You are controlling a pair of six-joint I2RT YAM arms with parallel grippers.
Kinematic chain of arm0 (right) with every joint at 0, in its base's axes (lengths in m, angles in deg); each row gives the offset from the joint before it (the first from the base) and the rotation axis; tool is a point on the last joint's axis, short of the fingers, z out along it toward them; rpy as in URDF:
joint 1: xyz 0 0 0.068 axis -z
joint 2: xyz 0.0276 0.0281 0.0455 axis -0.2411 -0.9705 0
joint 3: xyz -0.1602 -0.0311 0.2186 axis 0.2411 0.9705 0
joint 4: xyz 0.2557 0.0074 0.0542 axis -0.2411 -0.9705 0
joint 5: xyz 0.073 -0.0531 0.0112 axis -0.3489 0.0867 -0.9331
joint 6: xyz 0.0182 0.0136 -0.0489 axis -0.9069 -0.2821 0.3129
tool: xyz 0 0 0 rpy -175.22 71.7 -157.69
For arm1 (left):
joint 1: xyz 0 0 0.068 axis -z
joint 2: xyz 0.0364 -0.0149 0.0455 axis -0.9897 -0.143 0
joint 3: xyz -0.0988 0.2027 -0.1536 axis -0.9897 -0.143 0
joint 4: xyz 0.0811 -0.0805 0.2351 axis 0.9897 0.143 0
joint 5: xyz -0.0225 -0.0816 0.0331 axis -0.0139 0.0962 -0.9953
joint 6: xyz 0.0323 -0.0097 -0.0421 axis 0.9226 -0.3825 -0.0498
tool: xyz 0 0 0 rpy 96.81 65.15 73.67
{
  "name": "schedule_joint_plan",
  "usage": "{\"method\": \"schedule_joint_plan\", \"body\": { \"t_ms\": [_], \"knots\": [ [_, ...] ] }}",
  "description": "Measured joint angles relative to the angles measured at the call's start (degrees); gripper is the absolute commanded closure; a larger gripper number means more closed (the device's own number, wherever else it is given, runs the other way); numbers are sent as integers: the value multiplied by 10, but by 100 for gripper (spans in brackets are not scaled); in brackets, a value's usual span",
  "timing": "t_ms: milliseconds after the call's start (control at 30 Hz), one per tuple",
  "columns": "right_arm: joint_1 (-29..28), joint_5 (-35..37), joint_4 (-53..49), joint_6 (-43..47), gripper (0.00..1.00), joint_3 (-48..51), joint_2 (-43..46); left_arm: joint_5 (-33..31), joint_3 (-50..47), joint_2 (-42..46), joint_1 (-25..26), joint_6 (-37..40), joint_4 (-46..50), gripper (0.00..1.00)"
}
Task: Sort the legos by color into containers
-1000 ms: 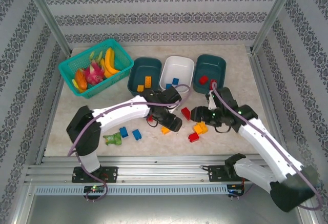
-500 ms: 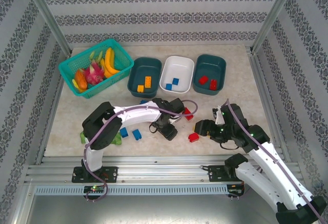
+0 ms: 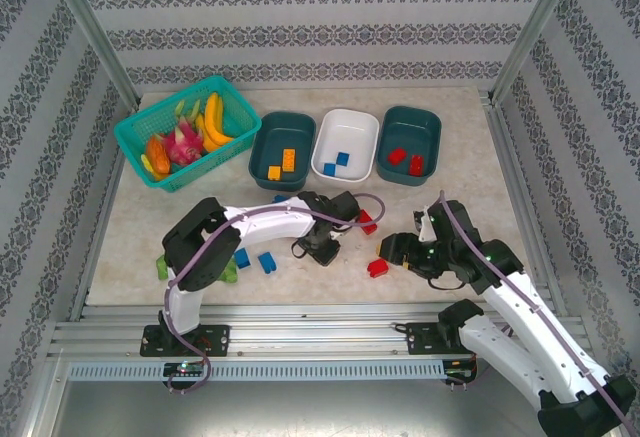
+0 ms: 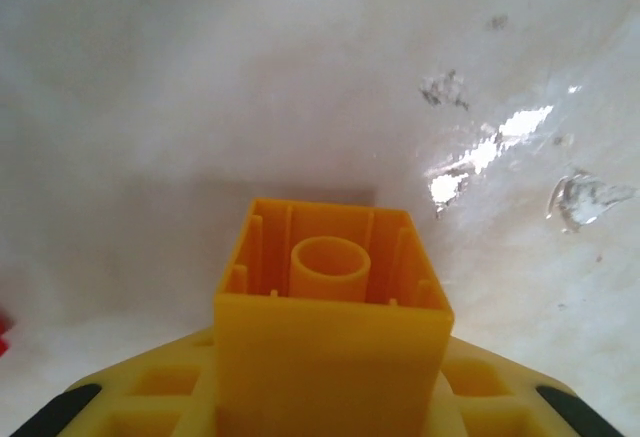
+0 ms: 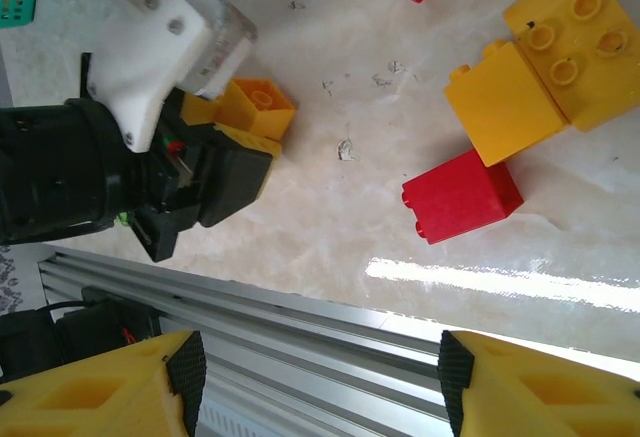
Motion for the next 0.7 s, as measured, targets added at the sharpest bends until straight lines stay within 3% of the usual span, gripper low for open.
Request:
{"method": "schedule_joint_plan", "body": {
  "t_ms": [133, 367, 533, 700],
  "knots": [
    [0, 2, 1, 8, 35, -34, -27, 4, 34, 48, -50, -34, 19, 71],
    [-5, -3, 66, 32, 36, -121, -152, 30, 153, 87, -205, -71, 47, 70],
    [-14, -9, 109, 46, 39, -220, -280, 54, 252, 2, -275, -82, 82, 70],
    [-15, -10, 128, 50, 39, -288, -356, 74, 346, -127, -290, -86, 110, 70]
  ]
}}
